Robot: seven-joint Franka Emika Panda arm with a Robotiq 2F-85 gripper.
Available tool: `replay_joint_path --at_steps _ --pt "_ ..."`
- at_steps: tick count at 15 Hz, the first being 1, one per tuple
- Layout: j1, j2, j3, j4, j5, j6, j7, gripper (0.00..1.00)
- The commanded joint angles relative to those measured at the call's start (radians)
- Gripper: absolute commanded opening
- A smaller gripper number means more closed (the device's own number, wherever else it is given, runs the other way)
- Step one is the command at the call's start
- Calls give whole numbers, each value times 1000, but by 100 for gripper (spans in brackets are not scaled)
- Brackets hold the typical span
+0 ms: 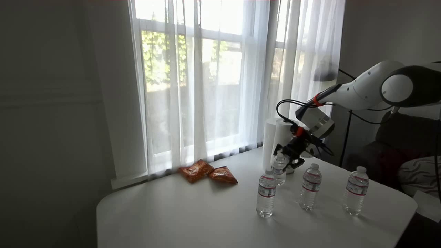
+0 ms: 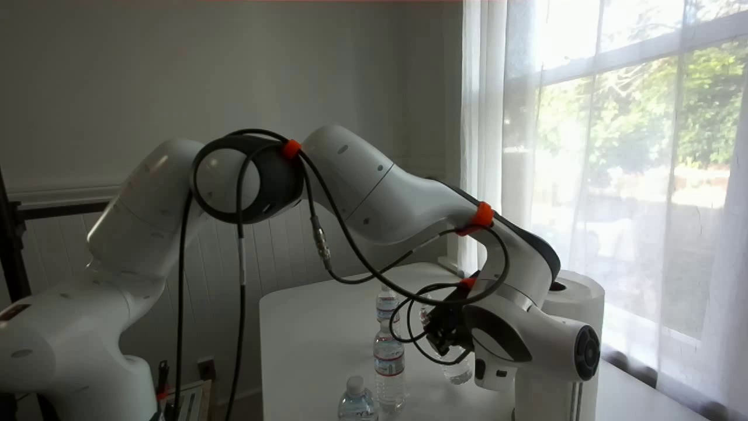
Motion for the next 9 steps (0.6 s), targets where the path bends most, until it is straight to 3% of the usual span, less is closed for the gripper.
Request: replay_joint_path --at_steps 1,9 --pt "-21 43 -14 47 103 -74 82 27" --pt "-32 111 -19 54 225 -128 138 27"
